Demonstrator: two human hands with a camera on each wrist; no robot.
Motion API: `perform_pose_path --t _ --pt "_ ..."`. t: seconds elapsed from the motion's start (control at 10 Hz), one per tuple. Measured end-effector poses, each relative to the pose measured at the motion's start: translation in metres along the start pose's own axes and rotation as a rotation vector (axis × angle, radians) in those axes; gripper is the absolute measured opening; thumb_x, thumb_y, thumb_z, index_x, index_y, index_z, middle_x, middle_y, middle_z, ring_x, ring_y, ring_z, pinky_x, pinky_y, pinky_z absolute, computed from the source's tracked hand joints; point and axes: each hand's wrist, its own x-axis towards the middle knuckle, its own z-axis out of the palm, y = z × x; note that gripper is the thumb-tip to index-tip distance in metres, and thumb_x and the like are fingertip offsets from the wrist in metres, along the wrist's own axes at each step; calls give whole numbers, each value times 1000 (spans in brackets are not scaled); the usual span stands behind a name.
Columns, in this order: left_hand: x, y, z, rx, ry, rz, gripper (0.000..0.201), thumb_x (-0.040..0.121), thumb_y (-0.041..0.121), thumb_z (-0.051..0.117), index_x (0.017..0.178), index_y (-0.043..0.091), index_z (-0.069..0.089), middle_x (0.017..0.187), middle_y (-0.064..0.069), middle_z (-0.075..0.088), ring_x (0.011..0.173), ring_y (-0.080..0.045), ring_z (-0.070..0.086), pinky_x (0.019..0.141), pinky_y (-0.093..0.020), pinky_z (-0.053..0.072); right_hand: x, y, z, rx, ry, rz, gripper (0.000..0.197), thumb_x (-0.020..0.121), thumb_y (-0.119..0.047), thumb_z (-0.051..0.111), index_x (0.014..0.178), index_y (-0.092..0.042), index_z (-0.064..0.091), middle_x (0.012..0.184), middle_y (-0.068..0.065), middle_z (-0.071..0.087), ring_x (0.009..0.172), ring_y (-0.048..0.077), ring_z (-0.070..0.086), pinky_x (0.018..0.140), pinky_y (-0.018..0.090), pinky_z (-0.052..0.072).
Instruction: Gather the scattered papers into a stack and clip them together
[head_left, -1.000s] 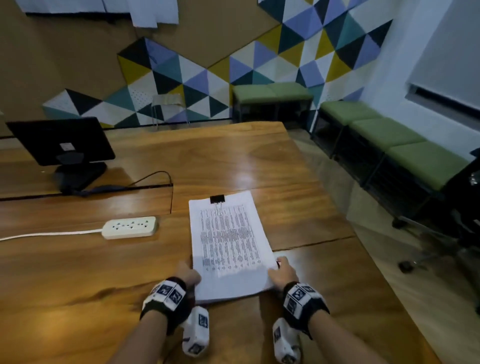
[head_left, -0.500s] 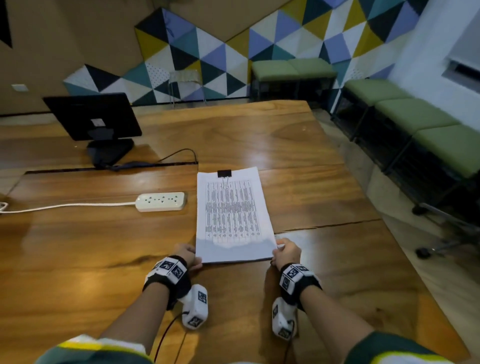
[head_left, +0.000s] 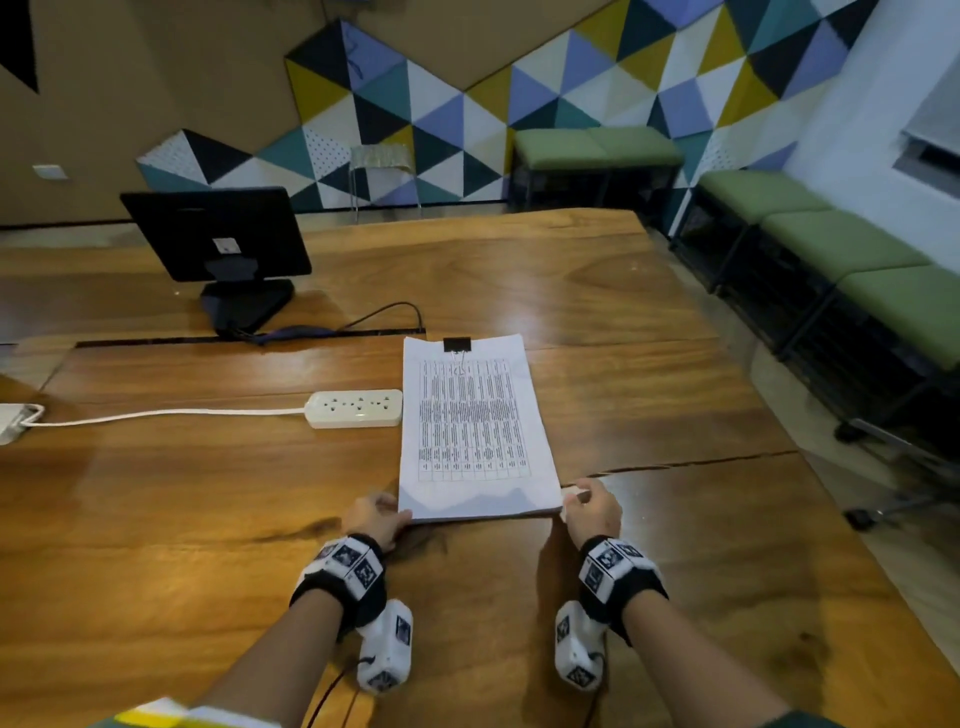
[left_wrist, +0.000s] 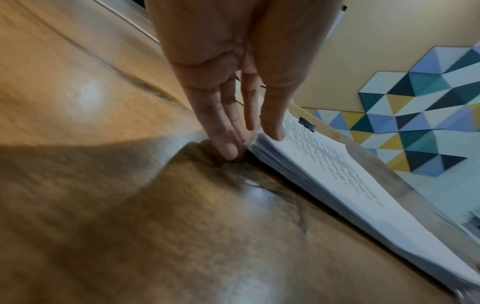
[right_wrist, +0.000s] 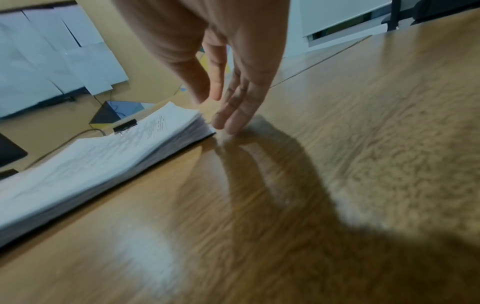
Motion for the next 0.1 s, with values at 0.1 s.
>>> perform_pose_path --t 0.1 --pt "-20 -23 -6 100 -31 110 13 79 16 67 90 12 65 84 -8 66 79 -23 62 76 -29 49 -3 11 -14 57 26 -36 24 87 -5 51 109 -4 61 103 7 60 98 25 55 92 36 46"
